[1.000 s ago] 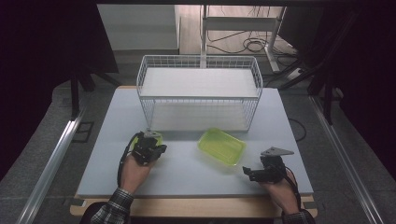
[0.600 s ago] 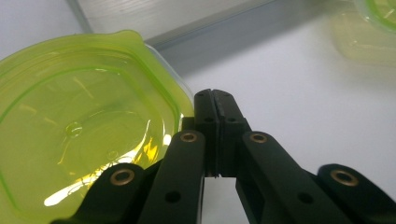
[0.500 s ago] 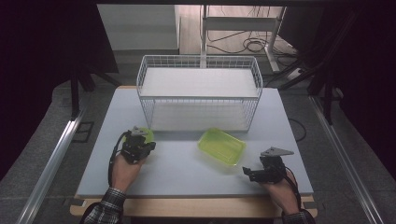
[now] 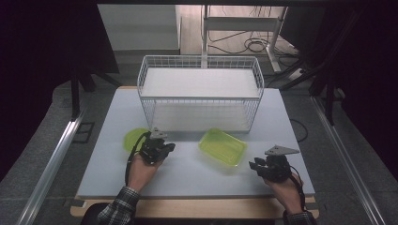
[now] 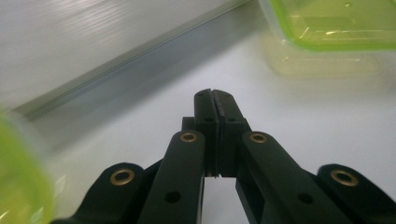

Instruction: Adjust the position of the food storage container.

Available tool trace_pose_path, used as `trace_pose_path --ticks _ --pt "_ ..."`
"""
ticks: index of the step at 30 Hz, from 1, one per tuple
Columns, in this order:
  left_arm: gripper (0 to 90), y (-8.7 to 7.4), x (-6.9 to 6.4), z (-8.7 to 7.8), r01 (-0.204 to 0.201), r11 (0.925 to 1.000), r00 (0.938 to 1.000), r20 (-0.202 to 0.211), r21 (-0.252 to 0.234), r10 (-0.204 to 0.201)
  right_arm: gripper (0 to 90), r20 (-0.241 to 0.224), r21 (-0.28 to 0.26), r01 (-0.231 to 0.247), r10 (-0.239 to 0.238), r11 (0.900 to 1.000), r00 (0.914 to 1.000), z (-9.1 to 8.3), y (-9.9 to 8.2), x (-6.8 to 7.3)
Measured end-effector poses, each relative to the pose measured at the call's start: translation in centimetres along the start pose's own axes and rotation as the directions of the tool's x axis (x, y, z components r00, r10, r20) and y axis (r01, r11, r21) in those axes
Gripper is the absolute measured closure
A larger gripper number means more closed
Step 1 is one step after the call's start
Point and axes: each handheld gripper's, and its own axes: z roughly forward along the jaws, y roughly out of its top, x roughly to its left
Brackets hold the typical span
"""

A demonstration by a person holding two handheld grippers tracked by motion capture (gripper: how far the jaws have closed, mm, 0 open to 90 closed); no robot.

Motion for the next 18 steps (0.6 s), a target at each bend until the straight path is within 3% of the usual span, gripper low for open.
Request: trace_pose_path --ticks 4,6,14,18 --pt "90.0 1.0 -0.5 1.6 -0.004 1.0000 0.9996 0.028 -0.007 0.004 85.1 0.014 -0.015 0.009 -0.009 0.9998 0.9999 0.0 0.9 0.0" --pt "90.0 1.6 -0.7 2.4 -0.006 0.9999 0.9993 0.036 -0.013 0.006 87.2 0.023 -0.018 0.011 -0.011 0.9998 0.9997 0.2 1.3 -0.1" --pt "90.0 4.1 -0.9 6.2 -0.015 0.9997 0.9988 0.046 -0.018 0.016 87.1 0.040 -0.012 -0.020 0.021 0.9997 0.9990 2.0 2.7 -1.4" --pt "89.7 4.7 -0.6 7.6 -0.001 1.0000 0.9953 0.097 0.003 0.001 84.9 0.058 0.005 -0.042 0.042 0.9991 0.9974 3.1 3.3 -1.8"
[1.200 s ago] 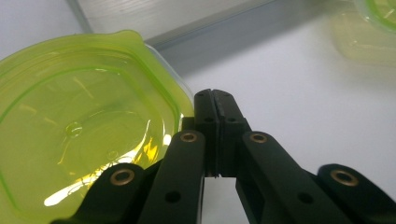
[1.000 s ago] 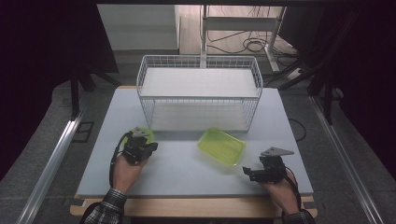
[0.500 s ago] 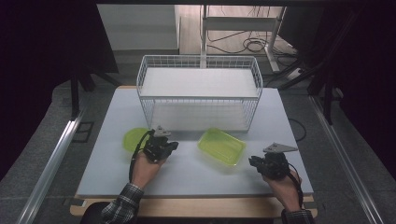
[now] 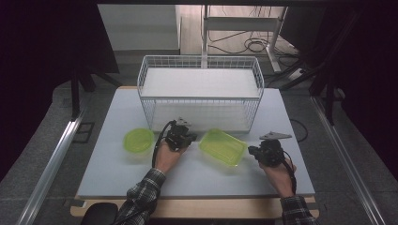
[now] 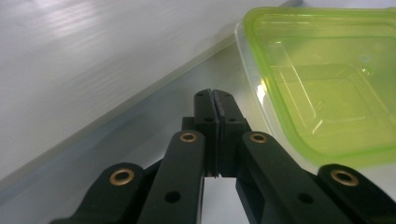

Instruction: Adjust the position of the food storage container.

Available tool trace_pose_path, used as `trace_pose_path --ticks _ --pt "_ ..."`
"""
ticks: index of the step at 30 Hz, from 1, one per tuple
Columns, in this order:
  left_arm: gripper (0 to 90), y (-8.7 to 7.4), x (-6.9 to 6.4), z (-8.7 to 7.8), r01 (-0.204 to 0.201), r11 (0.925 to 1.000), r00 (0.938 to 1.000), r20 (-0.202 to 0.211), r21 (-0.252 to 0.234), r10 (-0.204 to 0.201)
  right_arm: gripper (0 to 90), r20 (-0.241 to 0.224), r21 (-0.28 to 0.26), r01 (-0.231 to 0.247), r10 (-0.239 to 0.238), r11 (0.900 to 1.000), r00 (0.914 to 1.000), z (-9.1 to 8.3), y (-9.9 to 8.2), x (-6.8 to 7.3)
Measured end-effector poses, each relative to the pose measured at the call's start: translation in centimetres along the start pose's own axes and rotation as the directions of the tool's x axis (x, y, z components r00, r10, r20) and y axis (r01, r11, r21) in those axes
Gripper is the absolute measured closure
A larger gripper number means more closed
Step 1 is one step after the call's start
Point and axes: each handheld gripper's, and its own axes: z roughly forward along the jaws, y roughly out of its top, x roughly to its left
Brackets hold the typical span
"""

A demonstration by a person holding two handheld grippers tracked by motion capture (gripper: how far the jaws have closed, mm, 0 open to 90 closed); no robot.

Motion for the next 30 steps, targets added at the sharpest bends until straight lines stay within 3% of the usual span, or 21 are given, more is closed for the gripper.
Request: trace_pose_path --ticks 4,12,20,24,26,30 --pt "89.0 -0.1 0.1 0.4 0.019 0.9998 0.9978 0.063 0.012 -0.020 84.9 0.013 0.012 -0.023 0.023 0.9997 0.9997 0.7 0.4 -0.3" --pt "89.4 -1.1 -0.7 -1.2 0.007 0.9991 0.9972 0.075 0.041 -0.010 85.1 -0.016 0.013 -0.040 0.040 0.9991 0.9991 1.4 1.0 -0.6" --pt "89.4 -3.0 -1.7 -3.2 0.013 0.9980 0.9961 0.087 0.061 -0.018 85.2 -0.031 0.022 -0.018 0.019 0.9996 0.9993 2.5 1.9 0.4" --pt "89.0 -4.0 -2.2 -4.3 -0.020 0.9967 0.9957 0.092 0.079 0.013 85.2 -0.052 0.025 -0.011 0.012 0.9996 0.9986 2.9 2.3 0.8" --pt "88.6 -4.6 -2.5 -4.8 -0.011 0.9972 0.9952 0.098 0.074 0.004 85.1 -0.066 0.026 -0.008 0.010 0.9996 0.9978 3.1 2.4 1.1" --pt "87.9 -5.7 -3.2 -5.7 -0.033 0.9957 0.9947 0.100 0.087 0.024 84.7 -0.100 0.027 -0.004 0.006 0.9996 0.9949 3.5 2.7 1.8"
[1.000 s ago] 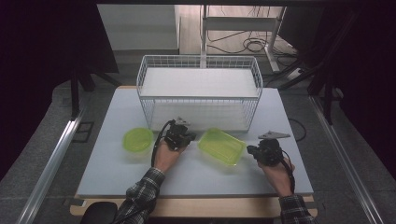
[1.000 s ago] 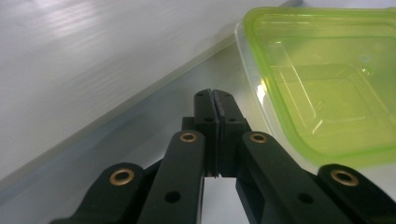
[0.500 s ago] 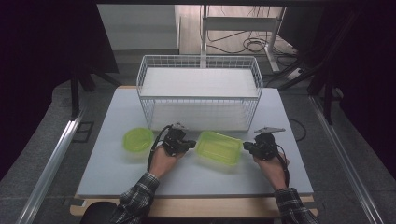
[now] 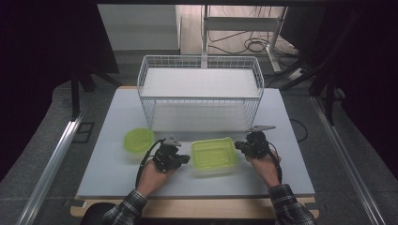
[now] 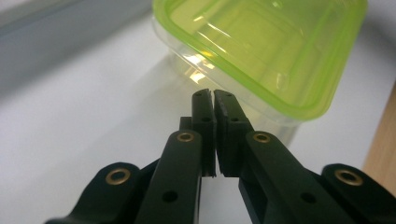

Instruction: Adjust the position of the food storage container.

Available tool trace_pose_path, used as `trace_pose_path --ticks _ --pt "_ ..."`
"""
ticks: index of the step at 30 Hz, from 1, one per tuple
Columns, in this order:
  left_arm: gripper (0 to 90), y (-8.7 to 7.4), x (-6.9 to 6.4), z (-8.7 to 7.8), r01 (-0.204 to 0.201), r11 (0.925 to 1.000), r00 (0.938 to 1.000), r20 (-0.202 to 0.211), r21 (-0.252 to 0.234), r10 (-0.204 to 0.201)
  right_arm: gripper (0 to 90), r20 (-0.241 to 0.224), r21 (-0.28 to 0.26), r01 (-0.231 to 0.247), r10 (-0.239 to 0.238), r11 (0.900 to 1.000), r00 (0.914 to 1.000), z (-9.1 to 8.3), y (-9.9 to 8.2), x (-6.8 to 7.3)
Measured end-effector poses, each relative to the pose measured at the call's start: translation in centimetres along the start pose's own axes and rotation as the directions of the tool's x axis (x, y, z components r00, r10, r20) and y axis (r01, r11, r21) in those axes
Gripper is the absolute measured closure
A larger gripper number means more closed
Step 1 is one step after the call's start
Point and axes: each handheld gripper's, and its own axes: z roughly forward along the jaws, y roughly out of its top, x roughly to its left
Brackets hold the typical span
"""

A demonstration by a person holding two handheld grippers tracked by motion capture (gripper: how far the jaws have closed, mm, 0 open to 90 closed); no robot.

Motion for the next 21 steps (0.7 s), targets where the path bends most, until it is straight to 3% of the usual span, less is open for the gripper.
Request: trace_pose_path --ticks 7,15,21 --pt "86.3 -1.6 -1.5 -0.9 -0.049 0.9985 0.9982 -0.034 0.027 0.050 84.8 -0.035 0.004 0.045 -0.045 0.9990 0.9984 0.8 0.6 1.5" --pt "85.1 -2.4 -1.2 -2.2 -0.044 0.9990 0.9966 -0.071 -0.012 0.043 82.0 -0.026 -0.016 0.092 -0.093 0.9956 0.9953 0.3 0.3 2.1" --pt "66.2 -3.4 -1.4 -3.1 -0.075 0.9964 0.9875 -0.142 -0.039 0.069 73.3 -0.022 -0.082 0.114 -0.116 0.9900 0.9930 -1.6 -0.2 2.3"
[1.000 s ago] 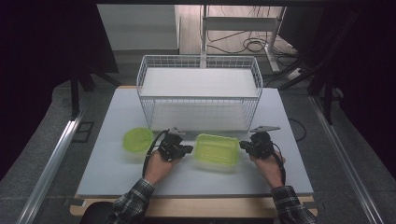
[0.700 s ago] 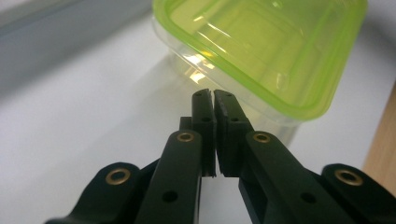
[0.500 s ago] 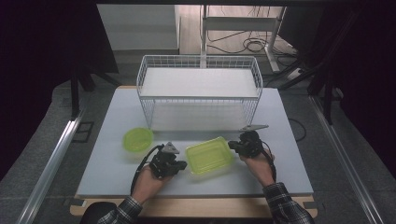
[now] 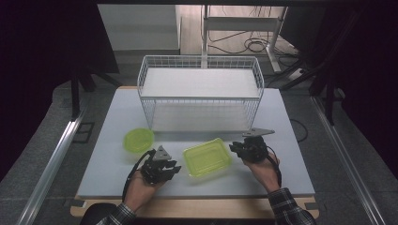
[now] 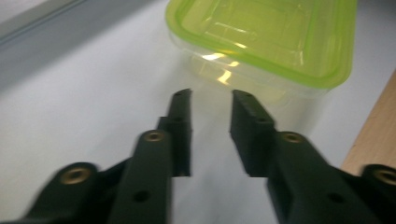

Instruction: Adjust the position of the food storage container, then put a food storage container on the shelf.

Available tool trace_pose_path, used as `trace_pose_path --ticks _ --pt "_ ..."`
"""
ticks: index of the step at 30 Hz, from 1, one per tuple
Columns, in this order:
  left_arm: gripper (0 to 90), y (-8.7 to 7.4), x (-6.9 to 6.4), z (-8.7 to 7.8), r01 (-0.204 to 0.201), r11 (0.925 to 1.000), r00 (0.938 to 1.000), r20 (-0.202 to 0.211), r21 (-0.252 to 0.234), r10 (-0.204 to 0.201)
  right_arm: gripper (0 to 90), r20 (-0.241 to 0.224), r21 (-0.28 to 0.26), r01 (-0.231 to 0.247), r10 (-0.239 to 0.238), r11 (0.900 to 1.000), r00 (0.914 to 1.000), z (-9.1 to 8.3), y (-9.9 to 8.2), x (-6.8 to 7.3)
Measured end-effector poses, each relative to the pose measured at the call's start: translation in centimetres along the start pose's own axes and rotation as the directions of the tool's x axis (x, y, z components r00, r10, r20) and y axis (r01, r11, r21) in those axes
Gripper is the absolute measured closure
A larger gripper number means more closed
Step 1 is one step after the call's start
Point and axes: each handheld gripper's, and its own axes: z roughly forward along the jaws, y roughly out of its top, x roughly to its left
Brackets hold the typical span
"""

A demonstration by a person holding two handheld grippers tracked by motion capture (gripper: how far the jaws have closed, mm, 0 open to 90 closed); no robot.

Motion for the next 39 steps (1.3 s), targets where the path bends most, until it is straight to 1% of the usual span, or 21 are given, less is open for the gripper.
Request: trace_pose_path --ticks 3,4,6,7,10,13,15,16,21,23,27,31,32,34,36,39 --pt "54.5 -0.5 -0.1 -0.5 -0.016 0.9997 0.9996 -0.025 -0.020 0.015 65.8 -0.004 -0.024 -0.002 0.002 0.9997 1.0000 -0.8 -0.3 0.2" --pt "48.4 -0.7 -0.1 -0.6 -0.021 0.9994 0.9993 -0.030 -0.026 0.020 61.9 -0.004 -0.034 -0.002 0.002 0.9994 1.0000 -1.0 -0.4 0.2" --pt "40.5 -1.0 -0.2 -0.8 -0.027 0.9990 0.9986 -0.045 -0.036 0.026 56.2 -0.008 -0.046 -0.005 0.004 0.9989 1.0000 -1.3 -0.6 0.4" --pt "35.1 -1.2 -0.2 -0.9 -0.030 0.9988 0.9983 -0.052 -0.038 0.028 52.2 -0.007 -0.050 -0.002 0.002 0.9987 1.0000 -1.5 -0.7 0.5" --pt "25.4 -1.4 -0.3 -1.0 -0.032 0.9988 0.9969 -0.073 -0.037 0.030 43.0 -0.006 -0.054 0.006 -0.006 0.9985 1.0000 -1.7 -1.1 0.9" --pt "15.3 -1.6 -0.5 -1.2 -0.032 0.9984 0.9971 -0.070 -0.046 0.029 34.0 -0.012 -0.054 0.004 -0.005 0.9985 0.9999 -2.0 -1.5 1.0" --pt "10.2 -1.7 -0.7 -1.3 -0.040 0.9982 0.9971 -0.067 -0.045 0.037 29.0 -0.022 -0.055 -0.002 0.001 0.9985 0.9998 -2.2 -1.8 1.0" --pt "8.6 -1.8 -0.8 -1.3 -0.043 0.9981 0.9970 -0.066 -0.045 0.040 26.7 -0.027 -0.056 -0.003 0.001 0.9984 0.9996 -2.2 -2.0 1.0" --pt "3.5 -2.4 -1.1 -1.4 -0.069 0.9966 0.9934 -0.095 -0.043 0.065 17.4 -0.060 -0.059 -0.015 0.011 0.9982 0.9981 -2.5 -2.8 0.9" --pt "2.7 -2.7 -1.1 -1.5 -0.079 0.9959 0.9922 -0.100 -0.044 0.074 14.1 -0.065 -0.056 -0.020 0.016 0.9983 0.9977 -2.5 -3.1 0.9" --pt "1.6 -3.1 -0.9 -1.8 -0.091 0.9941 0.9889 -0.123 -0.060 0.083 10.2 -0.081 -0.038 -0.022 0.019 0.9990 0.9965 -2.5 -3.6 1.0" --pt "1.3 -3.4 -0.5 -2.1 -0.072 0.9949 0.9888 -0.136 -0.071 0.062 7.7 -0.099 -0.023 -0.026 0.023 0.9994 0.9948 -2.2 -4.0 1.0" --pt "1.4 -3.4 -0.4 -2.2 -0.069 0.9950 0.9886 -0.139 -0.073 0.058 7.0 -0.100 -0.019 -0.022 0.020 0.9996 0.9948 -2.1 -4.1 0.9" --pt "1.4 -3.4 -0.2 -2.2 -0.059 0.9949 0.9893 -0.138 -0.081 0.047 5.2 -0.098 -0.012 -0.030 0.028 0.9995 0.9948 -2.0 -4.1 0.9" --pt "1.4 -3.4 -0.2 -2.2 -0.062 0.9950 0.9885 -0.142 -0.078 0.051 3.6 -0.096 -0.012 -0.038 0.037 0.9992 0.9947 -1.8 -4.1 0.8" --pt "1.4 -3.4 -0.3 -2.1 -0.068 0.9950 0.9875 -0.147 -0.073 0.057 3.5 -0.101 -0.008 -0.053 0.052 0.9986 0.9936 -1.8 -4.0 0.5"
